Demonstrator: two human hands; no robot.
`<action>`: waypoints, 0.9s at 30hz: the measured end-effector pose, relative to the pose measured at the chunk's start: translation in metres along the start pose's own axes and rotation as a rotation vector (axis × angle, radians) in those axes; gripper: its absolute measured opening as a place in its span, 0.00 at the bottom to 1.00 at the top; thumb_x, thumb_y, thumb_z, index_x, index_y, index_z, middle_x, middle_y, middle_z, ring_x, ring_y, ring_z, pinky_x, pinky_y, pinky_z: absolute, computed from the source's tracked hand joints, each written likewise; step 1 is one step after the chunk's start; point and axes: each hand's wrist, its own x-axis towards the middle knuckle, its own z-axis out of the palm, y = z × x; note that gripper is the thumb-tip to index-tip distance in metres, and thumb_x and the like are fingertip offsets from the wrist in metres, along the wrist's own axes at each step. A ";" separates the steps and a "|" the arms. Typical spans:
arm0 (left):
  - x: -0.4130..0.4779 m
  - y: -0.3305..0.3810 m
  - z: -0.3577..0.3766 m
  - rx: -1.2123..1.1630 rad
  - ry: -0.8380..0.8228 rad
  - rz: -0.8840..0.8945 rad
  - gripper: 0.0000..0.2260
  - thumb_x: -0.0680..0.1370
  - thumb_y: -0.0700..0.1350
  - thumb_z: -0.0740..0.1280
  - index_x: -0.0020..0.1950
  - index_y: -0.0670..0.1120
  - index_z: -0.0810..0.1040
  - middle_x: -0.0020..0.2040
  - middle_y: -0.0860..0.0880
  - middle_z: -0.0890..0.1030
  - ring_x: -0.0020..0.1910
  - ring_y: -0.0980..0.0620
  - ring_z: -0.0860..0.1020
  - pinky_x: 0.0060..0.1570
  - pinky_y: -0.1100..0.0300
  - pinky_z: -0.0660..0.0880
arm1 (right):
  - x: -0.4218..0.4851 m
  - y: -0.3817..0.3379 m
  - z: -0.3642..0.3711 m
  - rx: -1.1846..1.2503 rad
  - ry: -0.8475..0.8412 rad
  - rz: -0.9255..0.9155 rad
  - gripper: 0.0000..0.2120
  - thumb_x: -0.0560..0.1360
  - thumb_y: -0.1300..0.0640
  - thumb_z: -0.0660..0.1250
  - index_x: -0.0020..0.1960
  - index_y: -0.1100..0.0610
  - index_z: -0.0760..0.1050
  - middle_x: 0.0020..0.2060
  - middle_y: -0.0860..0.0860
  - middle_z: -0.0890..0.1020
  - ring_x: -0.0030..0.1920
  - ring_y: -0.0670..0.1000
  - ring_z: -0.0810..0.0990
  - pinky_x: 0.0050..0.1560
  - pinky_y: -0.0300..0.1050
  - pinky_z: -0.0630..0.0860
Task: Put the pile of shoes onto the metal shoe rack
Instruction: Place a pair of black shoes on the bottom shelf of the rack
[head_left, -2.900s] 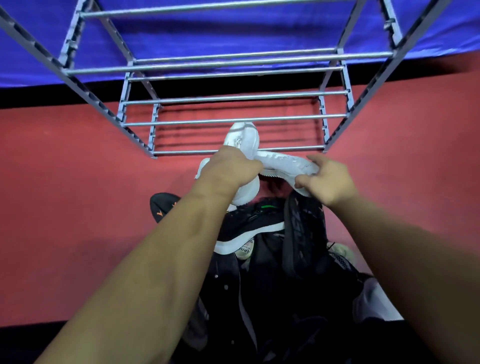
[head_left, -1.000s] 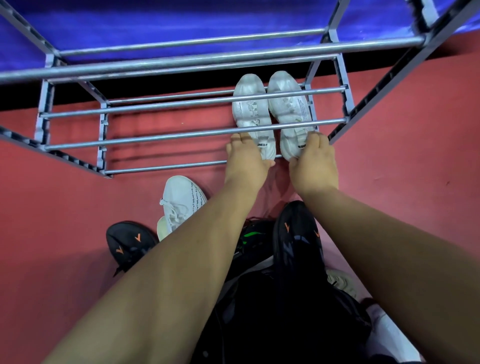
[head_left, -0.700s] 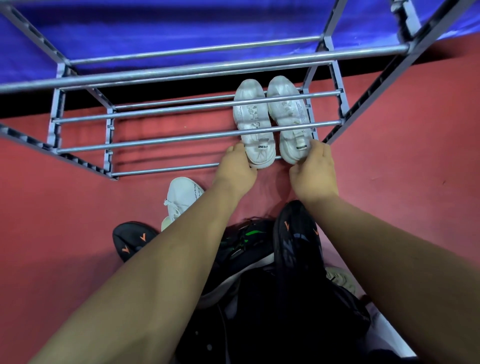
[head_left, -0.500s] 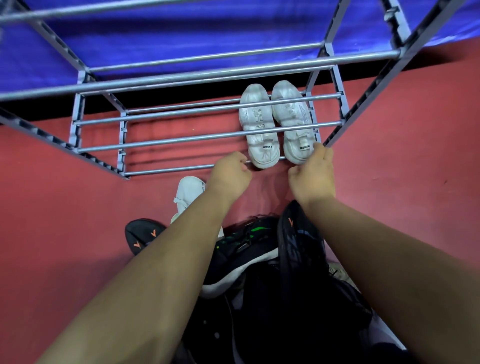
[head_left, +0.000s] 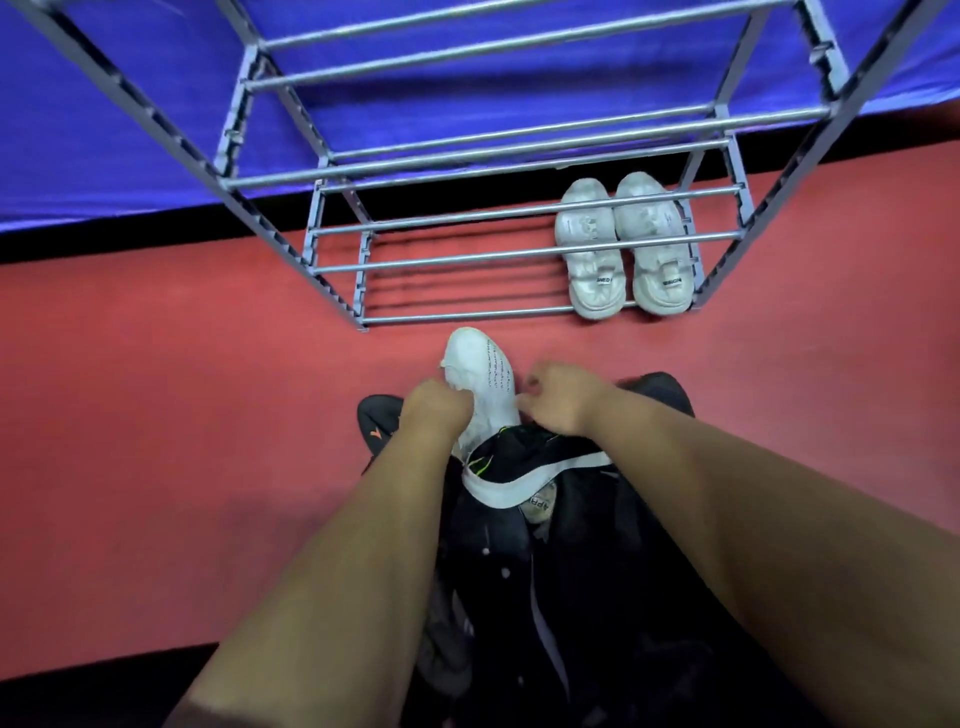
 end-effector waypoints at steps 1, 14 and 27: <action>-0.006 -0.006 0.002 -0.028 -0.055 0.001 0.14 0.79 0.46 0.65 0.60 0.40 0.80 0.56 0.41 0.83 0.55 0.39 0.82 0.49 0.54 0.77 | -0.004 -0.005 0.007 -0.039 -0.076 -0.020 0.15 0.84 0.47 0.61 0.59 0.57 0.79 0.62 0.57 0.83 0.59 0.59 0.80 0.54 0.46 0.71; -0.041 -0.093 0.013 -0.520 -0.104 -0.054 0.05 0.82 0.39 0.65 0.49 0.46 0.79 0.47 0.42 0.85 0.41 0.46 0.83 0.44 0.53 0.81 | -0.035 -0.019 0.035 -0.394 0.034 0.075 0.23 0.83 0.38 0.56 0.57 0.53 0.82 0.59 0.54 0.84 0.60 0.59 0.81 0.57 0.52 0.75; -0.031 -0.177 0.022 0.142 -0.106 -0.254 0.19 0.78 0.49 0.70 0.67 0.44 0.80 0.64 0.44 0.82 0.61 0.43 0.82 0.56 0.52 0.81 | -0.031 -0.038 0.097 -0.305 0.188 0.196 0.37 0.76 0.28 0.61 0.70 0.57 0.70 0.62 0.54 0.80 0.72 0.62 0.68 0.68 0.62 0.63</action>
